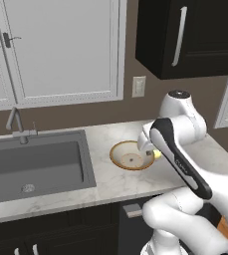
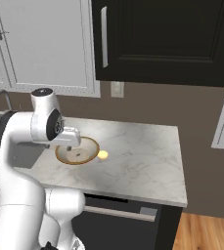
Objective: Gather the eggs and milk located in the vicinity of the sink area and place them right next to the bowl.
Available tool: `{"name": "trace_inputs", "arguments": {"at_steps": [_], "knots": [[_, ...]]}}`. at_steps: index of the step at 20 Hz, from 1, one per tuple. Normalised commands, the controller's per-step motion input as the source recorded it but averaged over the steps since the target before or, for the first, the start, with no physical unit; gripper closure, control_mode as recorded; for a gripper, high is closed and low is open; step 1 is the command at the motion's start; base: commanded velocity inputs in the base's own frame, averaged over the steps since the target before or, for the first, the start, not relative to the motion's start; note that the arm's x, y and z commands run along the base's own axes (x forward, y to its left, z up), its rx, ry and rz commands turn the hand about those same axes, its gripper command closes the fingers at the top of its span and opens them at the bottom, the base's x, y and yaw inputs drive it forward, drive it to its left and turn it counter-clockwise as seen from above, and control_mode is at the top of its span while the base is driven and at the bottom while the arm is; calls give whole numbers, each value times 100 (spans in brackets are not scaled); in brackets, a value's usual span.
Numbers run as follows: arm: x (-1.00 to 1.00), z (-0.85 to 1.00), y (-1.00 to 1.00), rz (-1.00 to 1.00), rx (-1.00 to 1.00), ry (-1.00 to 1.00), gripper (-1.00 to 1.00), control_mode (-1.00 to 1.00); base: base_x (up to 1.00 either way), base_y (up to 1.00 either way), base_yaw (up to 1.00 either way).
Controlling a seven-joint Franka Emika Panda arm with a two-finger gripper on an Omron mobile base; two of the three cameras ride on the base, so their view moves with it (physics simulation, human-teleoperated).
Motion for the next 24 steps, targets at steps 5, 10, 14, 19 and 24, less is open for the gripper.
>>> {"name": "trace_inputs", "arguments": {"at_steps": [5,10,14,19,24], "knots": [[0,0,0,0,0,0,-100,100,0,88,0],[0,0,0,0,0,0,-100,100,0,100,0],[0,0,0,0,0,0,-100,100,-1,100,0],[0,0,0,0,0,0,-100,100,0,97,0],[0,0,0,0,0,0,-100,100,0,80,0]]}}
